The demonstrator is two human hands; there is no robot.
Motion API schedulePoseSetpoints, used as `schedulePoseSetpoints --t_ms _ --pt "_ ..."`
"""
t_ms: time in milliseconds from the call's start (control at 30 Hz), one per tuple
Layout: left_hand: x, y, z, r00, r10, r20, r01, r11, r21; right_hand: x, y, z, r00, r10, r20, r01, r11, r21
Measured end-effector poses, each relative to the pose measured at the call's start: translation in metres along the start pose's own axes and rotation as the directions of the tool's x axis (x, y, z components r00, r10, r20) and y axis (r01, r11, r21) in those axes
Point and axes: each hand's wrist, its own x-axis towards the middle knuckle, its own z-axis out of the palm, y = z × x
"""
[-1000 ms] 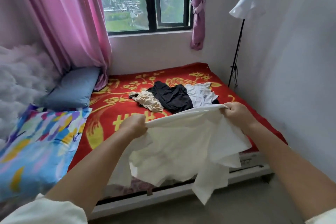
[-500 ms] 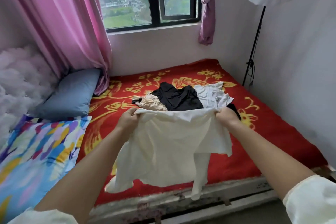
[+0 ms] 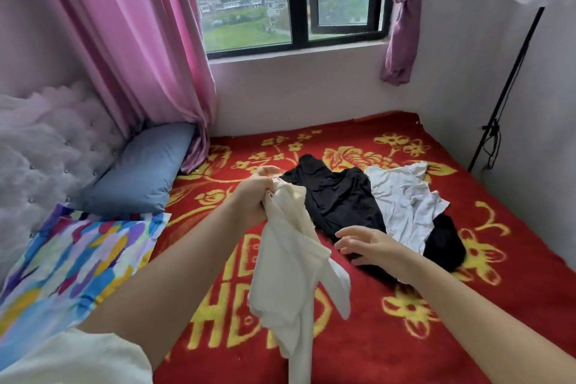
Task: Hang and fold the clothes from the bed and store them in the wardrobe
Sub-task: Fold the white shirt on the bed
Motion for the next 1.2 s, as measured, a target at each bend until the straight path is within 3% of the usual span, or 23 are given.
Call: schedulePoseSetpoints --t_ms 67,167,300,433,500,600,667,767,833,867,933,1033,1133,1200 --pt "0.008 0.006 0.009 0.999 0.040 -0.002 -0.040 0.997 -0.068 0.009 -0.005 0.008 0.987 -0.013 0.159 0.020 0.999 -0.044" --pt "0.015 0.019 0.015 0.995 0.103 0.018 -0.101 0.990 -0.099 0.033 -0.006 0.021 0.987 -0.137 0.078 0.149 0.975 -0.167" --pt "0.015 0.041 0.017 0.974 0.169 0.150 -0.144 0.976 -0.162 0.059 -0.020 0.015 0.942 -0.328 -0.072 0.310 0.932 -0.186" --pt "0.009 0.059 0.005 0.948 0.223 0.228 -0.199 0.972 -0.125 0.077 -0.047 -0.003 0.934 -0.352 0.064 0.348 0.856 -0.382" --pt "0.010 0.066 -0.005 0.948 0.249 0.197 -0.248 0.968 -0.031 0.073 -0.064 -0.007 0.930 -0.358 0.087 0.360 0.838 -0.409" --pt "0.021 0.073 -0.024 0.954 0.300 -0.027 -0.293 0.945 0.148 0.056 -0.098 -0.015 0.894 -0.448 -0.007 0.405 0.814 -0.415" --pt "0.034 0.074 -0.035 0.923 0.336 -0.188 -0.286 0.925 0.250 0.046 -0.123 -0.019 0.823 -0.567 -0.025 0.471 0.708 -0.527" --pt "0.047 0.075 -0.044 0.885 0.357 -0.298 -0.262 0.912 0.314 0.035 -0.157 -0.018 0.695 -0.714 0.087 0.490 0.381 -0.784" --pt "0.049 0.080 -0.046 0.882 0.356 -0.309 -0.245 0.906 0.345 0.029 -0.172 -0.023 0.658 -0.741 0.131 0.418 0.215 -0.883" --pt "0.049 0.083 -0.049 0.887 0.346 -0.305 -0.227 0.903 0.364 0.026 -0.177 -0.025 0.673 -0.731 0.113 0.363 0.194 -0.911" --pt "0.048 0.091 -0.057 0.887 0.313 -0.339 -0.168 0.904 0.394 0.017 -0.186 -0.029 0.745 -0.667 0.000 0.232 0.260 -0.937" --pt "0.048 0.101 -0.068 0.877 0.266 -0.401 -0.124 0.930 0.345 0.008 -0.195 -0.032 0.709 -0.699 -0.091 0.167 0.292 -0.942" --pt "0.049 0.114 -0.066 0.891 0.275 -0.361 -0.236 0.960 0.148 0.008 -0.205 -0.024 0.713 -0.695 -0.093 0.161 0.291 -0.943" --pt "0.049 0.121 -0.065 0.899 0.295 -0.323 -0.318 0.948 -0.022 0.008 -0.216 -0.017 0.779 -0.609 -0.151 0.220 0.491 -0.843"
